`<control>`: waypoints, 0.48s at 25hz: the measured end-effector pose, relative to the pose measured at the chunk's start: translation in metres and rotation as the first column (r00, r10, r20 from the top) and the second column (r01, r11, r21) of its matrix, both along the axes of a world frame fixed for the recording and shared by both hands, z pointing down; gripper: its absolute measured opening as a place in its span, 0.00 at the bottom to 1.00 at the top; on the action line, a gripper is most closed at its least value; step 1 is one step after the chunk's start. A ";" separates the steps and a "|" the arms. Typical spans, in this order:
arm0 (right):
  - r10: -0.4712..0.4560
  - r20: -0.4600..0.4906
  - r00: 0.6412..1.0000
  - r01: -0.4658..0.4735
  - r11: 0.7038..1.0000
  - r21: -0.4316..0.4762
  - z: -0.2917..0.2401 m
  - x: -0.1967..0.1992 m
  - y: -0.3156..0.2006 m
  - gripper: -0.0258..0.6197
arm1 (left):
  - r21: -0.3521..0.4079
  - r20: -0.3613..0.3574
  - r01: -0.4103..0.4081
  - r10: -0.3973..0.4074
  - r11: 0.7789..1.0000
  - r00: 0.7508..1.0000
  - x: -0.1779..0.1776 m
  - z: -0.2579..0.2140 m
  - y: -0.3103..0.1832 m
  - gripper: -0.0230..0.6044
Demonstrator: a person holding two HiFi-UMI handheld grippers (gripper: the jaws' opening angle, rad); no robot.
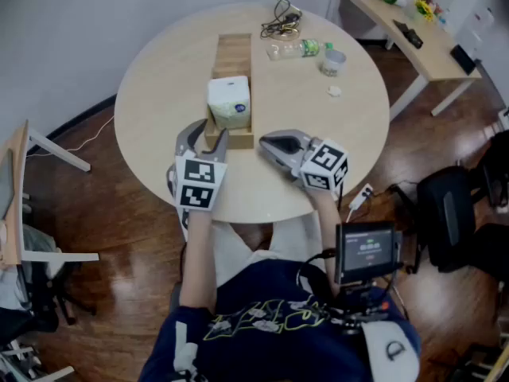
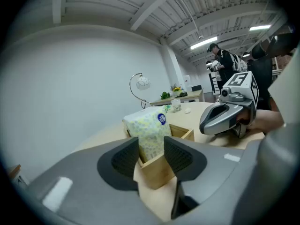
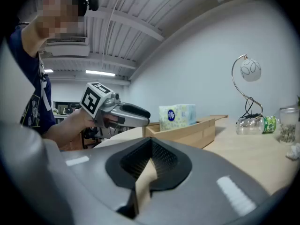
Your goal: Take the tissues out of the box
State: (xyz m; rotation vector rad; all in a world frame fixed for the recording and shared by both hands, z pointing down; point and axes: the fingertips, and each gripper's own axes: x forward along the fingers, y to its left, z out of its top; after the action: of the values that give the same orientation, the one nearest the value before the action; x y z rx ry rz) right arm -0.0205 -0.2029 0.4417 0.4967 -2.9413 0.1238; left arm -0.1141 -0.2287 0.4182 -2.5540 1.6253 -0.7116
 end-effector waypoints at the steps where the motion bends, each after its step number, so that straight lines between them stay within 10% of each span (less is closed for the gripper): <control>1: 0.002 0.003 1.000 -0.002 1.000 0.002 0.000 0.000 0.000 0.04 | 0.009 0.003 0.006 -0.006 1.000 1.000 0.002 0.000 0.000 0.27; 12: 0.008 0.004 1.000 -0.008 1.000 0.005 0.000 -0.001 0.000 0.04 | -0.050 -0.074 -0.068 0.064 0.996 0.995 0.043 0.011 0.017 0.26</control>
State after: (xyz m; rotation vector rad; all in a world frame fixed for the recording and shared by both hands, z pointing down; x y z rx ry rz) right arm -0.0217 -0.2028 0.4416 0.5102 -2.9446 0.1191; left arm -0.0708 -0.2121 0.4292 -2.6869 1.5532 -0.6734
